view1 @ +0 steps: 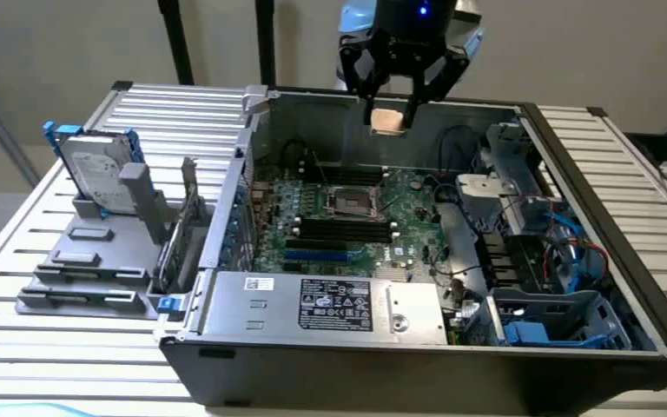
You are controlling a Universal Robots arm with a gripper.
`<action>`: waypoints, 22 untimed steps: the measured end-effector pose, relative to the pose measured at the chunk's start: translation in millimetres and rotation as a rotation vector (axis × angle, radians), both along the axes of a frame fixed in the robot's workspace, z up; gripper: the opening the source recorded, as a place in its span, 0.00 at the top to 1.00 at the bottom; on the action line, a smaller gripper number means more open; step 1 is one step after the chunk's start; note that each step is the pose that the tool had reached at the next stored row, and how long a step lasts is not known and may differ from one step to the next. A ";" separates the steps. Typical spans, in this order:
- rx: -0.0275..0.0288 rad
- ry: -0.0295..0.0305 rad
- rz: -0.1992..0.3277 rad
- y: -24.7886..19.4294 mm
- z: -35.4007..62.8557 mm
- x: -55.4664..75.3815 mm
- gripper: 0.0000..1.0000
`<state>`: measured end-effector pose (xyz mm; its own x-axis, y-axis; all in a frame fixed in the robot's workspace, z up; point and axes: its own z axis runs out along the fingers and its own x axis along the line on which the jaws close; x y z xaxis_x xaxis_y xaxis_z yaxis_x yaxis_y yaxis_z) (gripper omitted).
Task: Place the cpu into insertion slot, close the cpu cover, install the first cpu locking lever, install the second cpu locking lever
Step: 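Place the cpu into insertion slot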
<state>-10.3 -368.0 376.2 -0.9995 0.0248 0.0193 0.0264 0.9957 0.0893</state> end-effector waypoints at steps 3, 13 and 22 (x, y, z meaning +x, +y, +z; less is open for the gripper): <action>0.0000 0.0000 0.000 0.0 0.0 0.0 0.46; 0.0000 0.0000 0.000 0.0 0.0 0.0 0.46; -0.0016 -0.0289 0.000 12.2 -6.8 -17.7 0.46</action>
<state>-28.0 -355.8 369.4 -0.9996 0.0247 -0.0096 0.0237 0.9958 0.0884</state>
